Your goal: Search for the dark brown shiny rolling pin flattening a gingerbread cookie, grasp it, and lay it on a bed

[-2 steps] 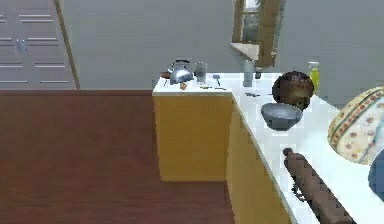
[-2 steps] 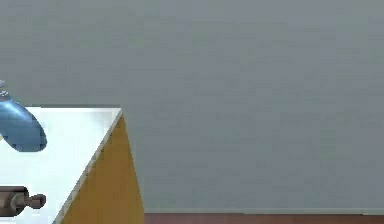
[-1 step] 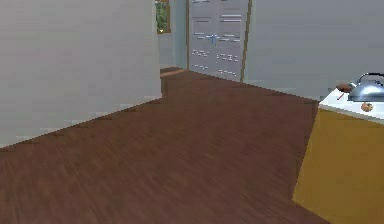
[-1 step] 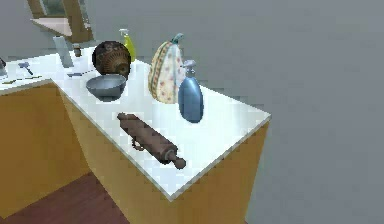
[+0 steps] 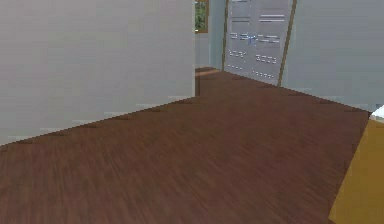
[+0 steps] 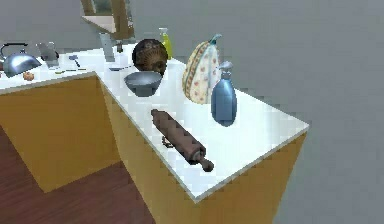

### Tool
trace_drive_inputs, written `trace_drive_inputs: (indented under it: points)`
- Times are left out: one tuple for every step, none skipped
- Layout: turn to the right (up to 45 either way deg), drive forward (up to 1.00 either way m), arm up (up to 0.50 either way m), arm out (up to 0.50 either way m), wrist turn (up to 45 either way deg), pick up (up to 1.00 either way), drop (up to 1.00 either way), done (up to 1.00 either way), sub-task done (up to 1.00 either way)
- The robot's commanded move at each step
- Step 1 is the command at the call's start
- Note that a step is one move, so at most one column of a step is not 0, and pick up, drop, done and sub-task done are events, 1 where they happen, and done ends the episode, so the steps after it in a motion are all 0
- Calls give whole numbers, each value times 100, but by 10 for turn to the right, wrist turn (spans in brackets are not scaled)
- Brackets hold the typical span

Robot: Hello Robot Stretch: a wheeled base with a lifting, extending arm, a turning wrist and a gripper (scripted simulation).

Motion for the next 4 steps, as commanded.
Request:
trace_drive_inputs:
  points:
    - [0,0,50,0,0,0,0,0,0]
    - [0,0,38,0,0,0,0,0,0]
    - [0,0,0,16,0,0,0,0,0]
    - [0,0,0,0,450,0,0,0,0]
